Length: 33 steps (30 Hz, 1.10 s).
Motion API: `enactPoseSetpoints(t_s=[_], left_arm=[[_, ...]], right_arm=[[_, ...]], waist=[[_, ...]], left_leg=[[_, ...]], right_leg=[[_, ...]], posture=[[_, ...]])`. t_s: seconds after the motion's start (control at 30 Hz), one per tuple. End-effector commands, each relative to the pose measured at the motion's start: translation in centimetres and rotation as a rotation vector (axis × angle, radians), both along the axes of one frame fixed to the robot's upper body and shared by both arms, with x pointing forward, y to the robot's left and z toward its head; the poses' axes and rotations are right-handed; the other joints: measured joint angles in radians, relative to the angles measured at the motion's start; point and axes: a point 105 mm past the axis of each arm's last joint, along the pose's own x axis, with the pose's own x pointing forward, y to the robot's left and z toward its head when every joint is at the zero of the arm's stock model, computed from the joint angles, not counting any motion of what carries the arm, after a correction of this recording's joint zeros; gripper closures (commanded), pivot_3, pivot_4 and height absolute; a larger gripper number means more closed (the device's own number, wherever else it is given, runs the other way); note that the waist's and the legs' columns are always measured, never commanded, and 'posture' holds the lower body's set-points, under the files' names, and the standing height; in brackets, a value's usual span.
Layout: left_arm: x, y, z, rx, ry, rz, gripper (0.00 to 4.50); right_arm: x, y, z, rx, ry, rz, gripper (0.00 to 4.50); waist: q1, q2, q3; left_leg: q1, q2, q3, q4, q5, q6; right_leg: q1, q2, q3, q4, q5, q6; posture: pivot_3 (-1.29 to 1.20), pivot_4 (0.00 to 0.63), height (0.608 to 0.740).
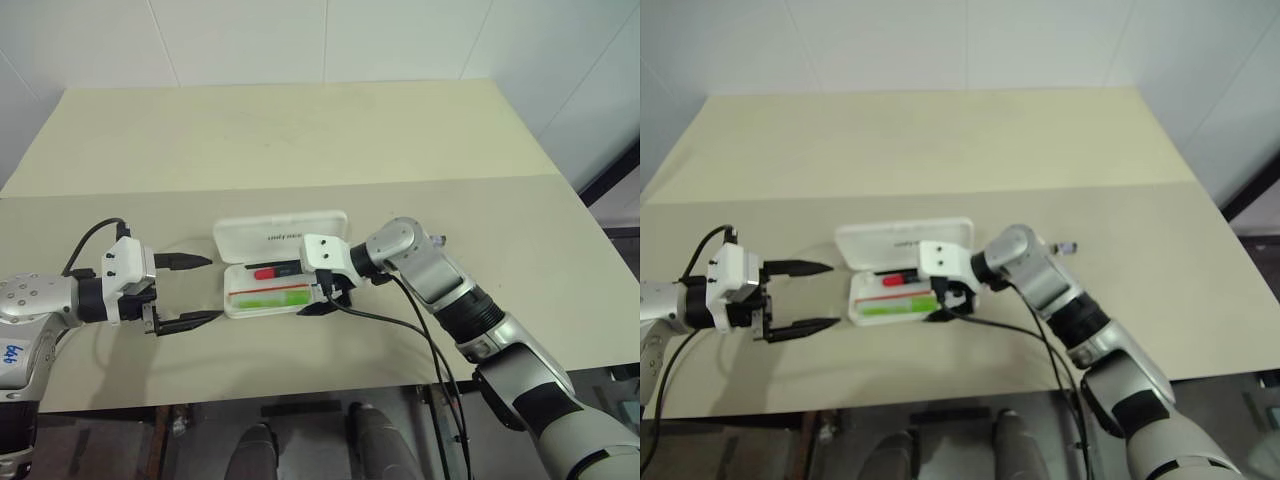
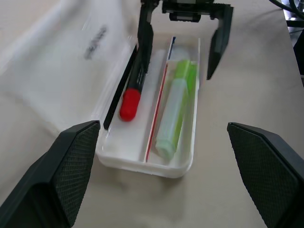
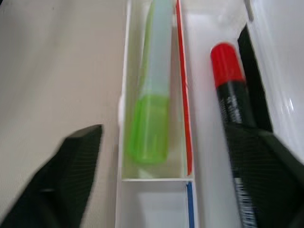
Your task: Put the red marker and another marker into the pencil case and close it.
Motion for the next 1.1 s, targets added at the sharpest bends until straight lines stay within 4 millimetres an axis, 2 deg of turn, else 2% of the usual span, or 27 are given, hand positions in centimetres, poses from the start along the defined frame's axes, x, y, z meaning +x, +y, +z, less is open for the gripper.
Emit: enactPoseSetpoints(t_s=[0.03,0.4,0.53,0.77,0.83,0.93,1.1], left_arm=[[0.0,-0.3,0.9,0.008,-0.048,-0.015,0.0],[0.3,-0.7,0.8,0.001,-0.046,-0.027,0.0],[0.3,-1.2,0.7,-0.009,-0.044,-0.039,0.0],[0.4,-1.8,0.8,-0.027,-0.042,-0.059,0.0],[0.4,-2.1,0.7,-0.036,-0.04,-0.067,0.0],[0.6,-2.7,0.7,-0.057,-0.037,-0.085,0.0],[1.0,-3.9,0.9,-0.09,-0.041,-0.118,0.0]], right_arm=[[-0.2,0.6,1.2,0.026,-0.029,0.026,0.04],[-1.1,1.5,5.3,0.199,0.002,0.042,0.04],[-1.8,0.2,7.0,0.296,0.032,-0.009,0.04],[-2.8,-5.5,7.1,0.292,0.05,-0.147,0.04],[-2.7,-8.7,6.8,0.247,0.049,-0.224,0.04],[-0.8,-14.1,6.6,0.182,-0.015,-0.405,0.04],[1.6,-20.5,5.6,0.11,-0.11,-0.564,0.04]], waist=[[0.0,0.0,0.0],[0.001,0.0,0.0],[0.002,0.0,0.0],[0.012,0.0,0.0],[0.012,0.0,0.0],[0.013,0.0,0.0],[0.008,0.0,0.0]], left_leg=[[0.0,0.0,0.0,0.0,0.0,0.0],[0.0,0.0,0.0,0.0,0.0,0.0],[0.0,0.0,0.0,0.0,0.0,0.0],[-0.001,0.0,0.0,0.0,0.0,-0.001],[-0.001,0.0,-0.001,0.0,0.0,0.0],[-0.001,0.0,0.0,0.0,-0.001,0.0],[-0.001,0.0,0.001,0.0,-0.001,0.0]], right_leg=[[0.0,0.0,0.0,0.0,0.0,0.0],[0.0,0.0,0.0,0.0,0.0,0.0],[0.0,0.0,0.0,0.001,0.0,0.0],[0.0,0.0,0.0,-0.002,-0.001,0.0],[0.0,0.0,0.0,-0.002,-0.001,0.0],[0.001,0.0,0.0,-0.004,-0.001,0.0],[0.002,0.0,0.0,-0.006,-0.001,0.0]], posture=[[0.0,0.15,0.74],[0.0,0.15,0.74],[0.0,0.15,0.74],[0.0,0.15,0.74],[0.0,0.15,0.74],[0.0,0.15,0.74],[0.0,0.15,0.74]])
